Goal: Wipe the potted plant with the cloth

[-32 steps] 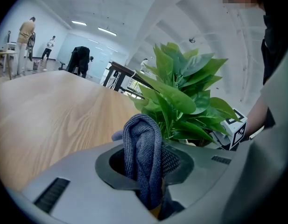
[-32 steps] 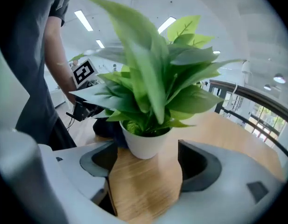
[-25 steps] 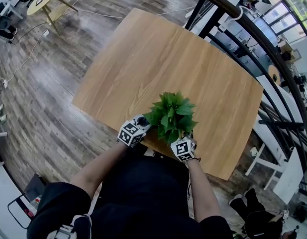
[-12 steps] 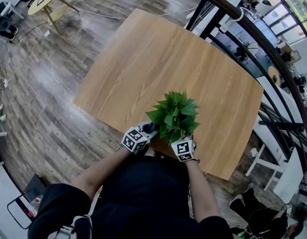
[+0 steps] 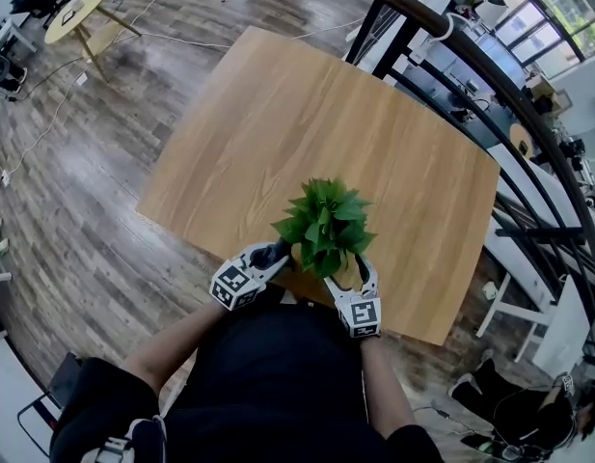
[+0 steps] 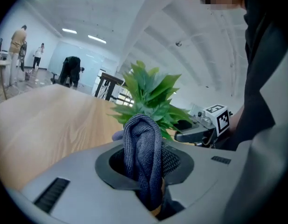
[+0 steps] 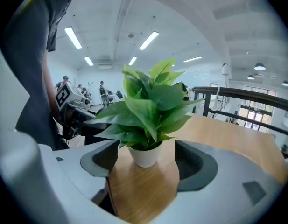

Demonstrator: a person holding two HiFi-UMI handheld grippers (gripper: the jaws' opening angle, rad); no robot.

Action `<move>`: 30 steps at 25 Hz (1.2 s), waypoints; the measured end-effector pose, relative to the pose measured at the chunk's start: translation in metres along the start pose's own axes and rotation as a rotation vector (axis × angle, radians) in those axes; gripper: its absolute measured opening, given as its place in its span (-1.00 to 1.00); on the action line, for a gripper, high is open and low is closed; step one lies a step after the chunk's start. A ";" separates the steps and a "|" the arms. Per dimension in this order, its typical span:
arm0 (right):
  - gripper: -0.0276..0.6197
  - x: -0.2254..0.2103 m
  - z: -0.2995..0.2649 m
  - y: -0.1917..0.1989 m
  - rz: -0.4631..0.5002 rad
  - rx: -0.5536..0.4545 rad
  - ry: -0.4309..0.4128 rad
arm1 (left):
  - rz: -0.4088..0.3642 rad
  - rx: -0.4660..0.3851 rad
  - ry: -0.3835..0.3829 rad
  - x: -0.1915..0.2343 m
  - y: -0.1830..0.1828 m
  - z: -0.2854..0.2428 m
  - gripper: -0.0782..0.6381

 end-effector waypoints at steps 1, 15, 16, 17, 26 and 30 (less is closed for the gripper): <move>0.30 0.000 0.012 -0.001 -0.042 -0.028 0.019 | -0.006 -0.028 0.000 0.001 -0.008 0.007 -0.53; -0.87 -0.002 0.086 -0.113 -0.141 -0.466 0.155 | -0.059 -0.369 0.039 -0.045 -0.153 0.046 -0.53; -0.87 -0.001 0.088 -0.118 -0.113 -0.460 0.168 | -0.078 -0.383 0.047 -0.049 -0.160 0.043 -0.53; -0.87 0.001 0.090 -0.123 -0.085 -0.453 0.178 | -0.106 -0.389 0.051 -0.052 -0.165 0.041 -0.53; -0.87 0.000 0.114 -0.165 -0.148 -0.580 0.187 | -0.186 -0.329 0.064 -0.062 -0.164 0.031 -0.53; -0.87 0.002 0.114 -0.175 -0.133 -0.567 0.209 | -0.191 -0.305 0.054 -0.066 -0.157 0.034 -0.53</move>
Point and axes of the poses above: the fingertips, and each gripper's own axes: z backward along the fingers, x to its left, y out of its underside, the point moved 8 cm from there along z, backward along the fingers, and after that the axes turned 2 degrees about -y, right-handed, at the moved point
